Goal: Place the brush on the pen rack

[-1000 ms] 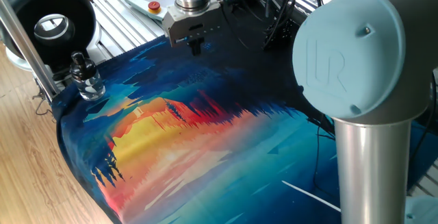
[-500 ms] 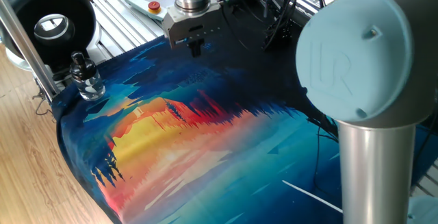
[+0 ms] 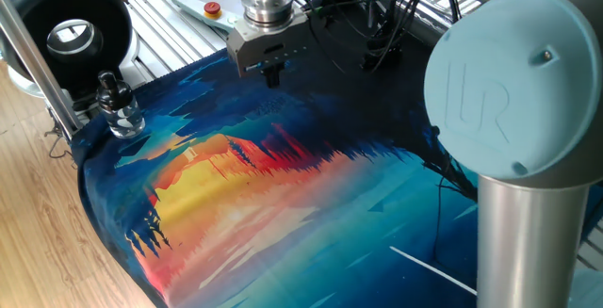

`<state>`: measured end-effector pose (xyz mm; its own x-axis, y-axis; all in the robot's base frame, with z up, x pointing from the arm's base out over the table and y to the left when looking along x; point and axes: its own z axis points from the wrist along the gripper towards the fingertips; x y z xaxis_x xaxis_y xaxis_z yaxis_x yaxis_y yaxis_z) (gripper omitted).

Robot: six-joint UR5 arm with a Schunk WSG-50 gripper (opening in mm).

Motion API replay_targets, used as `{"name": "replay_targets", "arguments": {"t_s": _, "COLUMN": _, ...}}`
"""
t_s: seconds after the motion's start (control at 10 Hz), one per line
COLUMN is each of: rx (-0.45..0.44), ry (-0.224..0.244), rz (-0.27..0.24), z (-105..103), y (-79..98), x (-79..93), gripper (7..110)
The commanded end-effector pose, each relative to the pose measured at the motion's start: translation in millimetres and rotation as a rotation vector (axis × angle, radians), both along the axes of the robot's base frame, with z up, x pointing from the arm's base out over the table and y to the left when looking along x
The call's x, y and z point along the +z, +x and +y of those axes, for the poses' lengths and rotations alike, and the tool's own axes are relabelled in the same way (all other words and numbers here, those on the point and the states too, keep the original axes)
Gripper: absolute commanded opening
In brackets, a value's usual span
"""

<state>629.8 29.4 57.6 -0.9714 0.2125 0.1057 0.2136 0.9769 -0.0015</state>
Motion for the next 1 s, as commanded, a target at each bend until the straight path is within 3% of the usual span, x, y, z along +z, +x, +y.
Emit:
{"name": "replay_targets", "arguments": {"t_s": 0.0, "rx": 0.005, "ry": 0.022, "rz": 0.0, "z": 3.7, "y": -0.6, "x": -0.7, "gripper": 7}}
{"name": "replay_targets", "arguments": {"t_s": 0.2, "rx": 0.029, "ry": 0.026, "rz": 0.009, "z": 1.2, "y": 3.4, "x": -1.0, "gripper": 7}}
{"name": "replay_targets", "arguments": {"t_s": 0.5, "rx": 0.032, "ry": 0.03, "rz": 0.043, "z": 1.8, "y": -4.5, "x": -0.4, "gripper": 7}}
{"name": "replay_targets", "arguments": {"t_s": 0.9, "rx": 0.033, "ry": 0.033, "rz": 0.044, "z": 2.4, "y": -3.8, "x": 0.5, "gripper": 7}}
